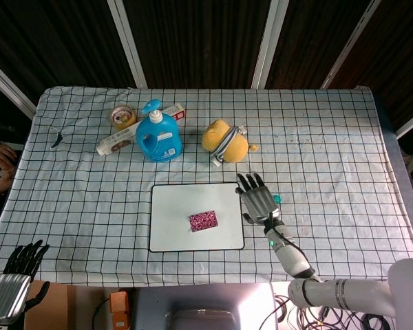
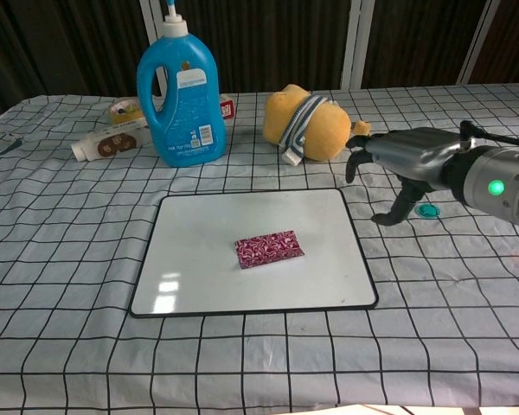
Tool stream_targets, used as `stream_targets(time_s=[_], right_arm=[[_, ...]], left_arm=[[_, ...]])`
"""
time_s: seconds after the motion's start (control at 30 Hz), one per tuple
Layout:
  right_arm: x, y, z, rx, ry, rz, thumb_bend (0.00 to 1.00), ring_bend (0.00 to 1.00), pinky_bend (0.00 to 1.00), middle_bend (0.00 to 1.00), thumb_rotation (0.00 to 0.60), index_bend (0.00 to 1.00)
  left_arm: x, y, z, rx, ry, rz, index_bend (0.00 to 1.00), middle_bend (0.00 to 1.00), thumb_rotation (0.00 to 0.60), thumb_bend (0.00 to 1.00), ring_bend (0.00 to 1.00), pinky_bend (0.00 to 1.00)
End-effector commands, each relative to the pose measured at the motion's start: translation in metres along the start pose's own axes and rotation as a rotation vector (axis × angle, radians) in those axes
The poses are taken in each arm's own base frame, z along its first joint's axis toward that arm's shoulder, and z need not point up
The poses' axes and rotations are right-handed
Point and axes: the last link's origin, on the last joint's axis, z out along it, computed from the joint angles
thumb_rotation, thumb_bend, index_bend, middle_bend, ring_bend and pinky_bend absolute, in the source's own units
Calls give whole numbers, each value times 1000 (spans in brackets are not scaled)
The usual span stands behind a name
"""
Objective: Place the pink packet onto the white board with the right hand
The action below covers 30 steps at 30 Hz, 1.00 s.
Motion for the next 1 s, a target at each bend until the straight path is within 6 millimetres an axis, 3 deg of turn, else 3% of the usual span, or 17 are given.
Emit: stream_targets(time_s=[0.03,0.2,0.3,1.0], right_arm=[[-9,37,-6,-58,-42,-30,224,0,0,0,600,326],[-22,64,-2,-103,-89,-52,225,0,0,0,600,353],[-28,70,2,-113,-100,-52,224,0,0,0,600,357],[-40,74,21,-151,-98,-66,224,0,0,0,600,444]], left_arm=[[-1,2,2,-4,-6,2,0,0,600,366,0,0],[-3,5,5,-4,-13,7,0,0,600,366,0,0],[-4,5,4,5,-19,12,0,0,600,366,0,0],[-3,0,5,32,-23,1,0,0,600,366,0,0]])
